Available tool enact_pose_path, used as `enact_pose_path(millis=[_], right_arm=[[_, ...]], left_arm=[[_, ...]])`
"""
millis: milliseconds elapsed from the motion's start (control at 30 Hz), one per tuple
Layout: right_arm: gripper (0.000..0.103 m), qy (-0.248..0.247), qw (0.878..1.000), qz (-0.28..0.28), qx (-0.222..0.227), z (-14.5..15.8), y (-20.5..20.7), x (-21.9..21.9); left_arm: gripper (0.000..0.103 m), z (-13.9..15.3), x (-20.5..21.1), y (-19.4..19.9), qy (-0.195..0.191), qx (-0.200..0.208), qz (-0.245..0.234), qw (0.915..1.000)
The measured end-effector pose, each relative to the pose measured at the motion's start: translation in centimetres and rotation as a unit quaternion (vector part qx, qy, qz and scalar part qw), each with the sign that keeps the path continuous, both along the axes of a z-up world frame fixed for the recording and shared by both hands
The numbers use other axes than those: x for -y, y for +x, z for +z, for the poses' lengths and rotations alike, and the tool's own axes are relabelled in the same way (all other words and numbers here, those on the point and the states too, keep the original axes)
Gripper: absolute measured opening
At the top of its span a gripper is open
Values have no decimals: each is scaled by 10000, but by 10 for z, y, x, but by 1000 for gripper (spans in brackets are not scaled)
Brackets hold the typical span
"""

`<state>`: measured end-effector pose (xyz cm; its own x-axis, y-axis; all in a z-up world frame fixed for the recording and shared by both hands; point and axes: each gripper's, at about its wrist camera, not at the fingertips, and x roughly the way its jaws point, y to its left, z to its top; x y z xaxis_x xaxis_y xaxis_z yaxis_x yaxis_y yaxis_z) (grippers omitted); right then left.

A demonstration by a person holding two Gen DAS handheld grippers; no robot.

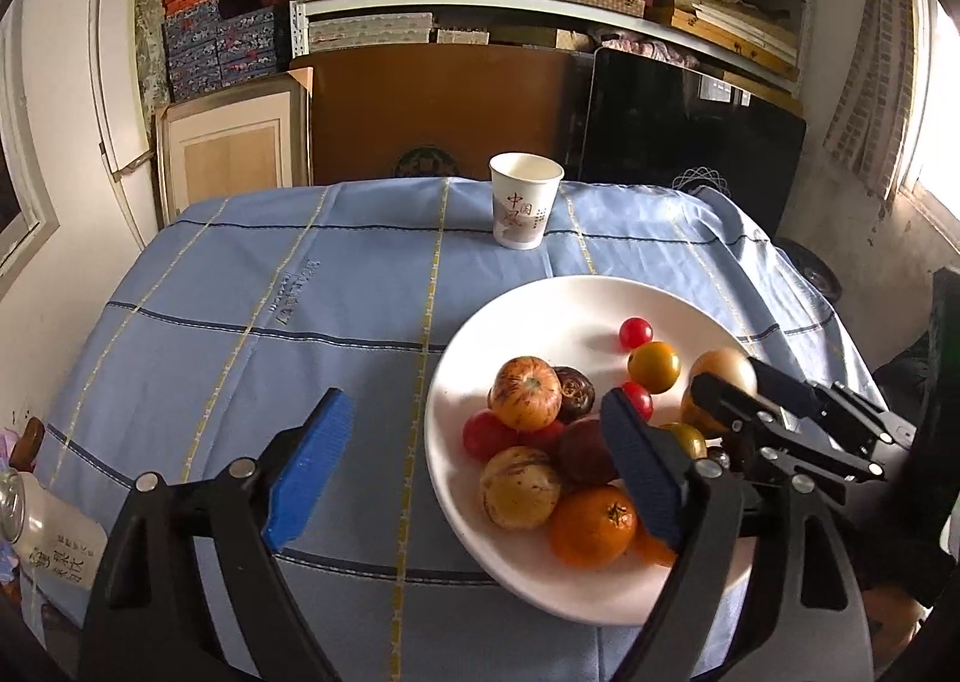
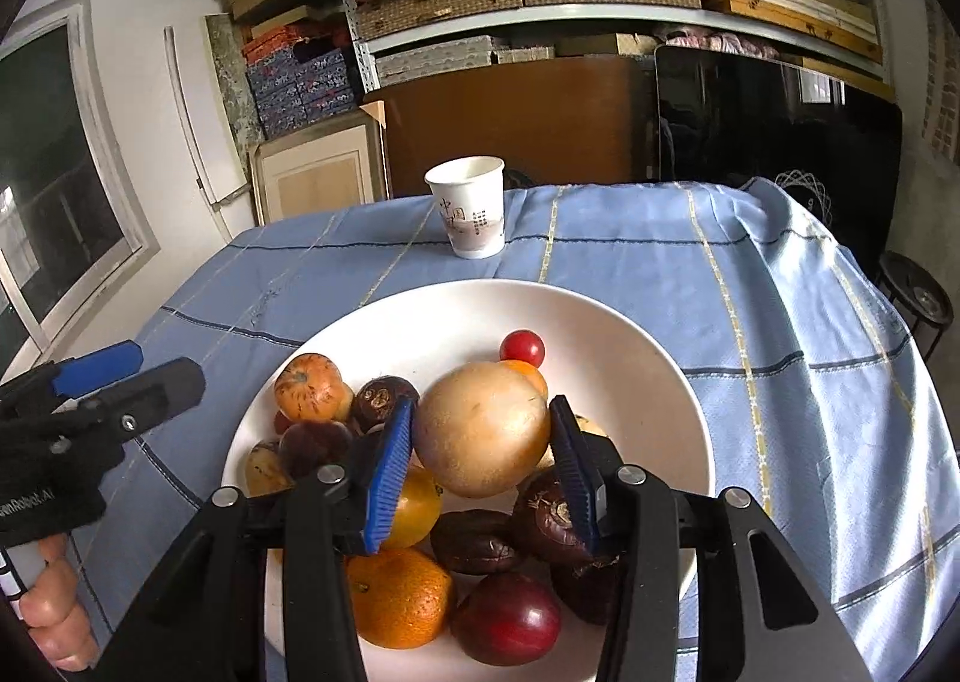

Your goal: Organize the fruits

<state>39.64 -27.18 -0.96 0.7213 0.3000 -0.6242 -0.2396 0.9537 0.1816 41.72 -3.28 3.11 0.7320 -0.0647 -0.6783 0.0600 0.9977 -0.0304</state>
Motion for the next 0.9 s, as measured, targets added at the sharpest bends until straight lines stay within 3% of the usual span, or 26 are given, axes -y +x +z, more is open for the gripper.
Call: enact_pose_path(millis=[133,367,500,600,733,900], right_arm=[[55,70,9998,-30,163,11,-6,3],[56,188,9994,-48,298,27,-18,8],[71,87,9990,-98,427,35,-28,7],[73,-40,9988,-54,484,42,-40,5],[94,-45,9990,-133,423,47,-60,13],[99,-42,9989,-189,430,48,-99,26]], left_arm=[[83,2,-1,-1,-18,16,6,10000],[83,7,-3,-5,-55,66,49,10000],[91,11,1,-15,96,121,61,9999],[95,16,3,-28,232,185,68,9995],[97,26,2,-51,267,262,77,9993],[98,31,3,-96,283,386,19,9989]])
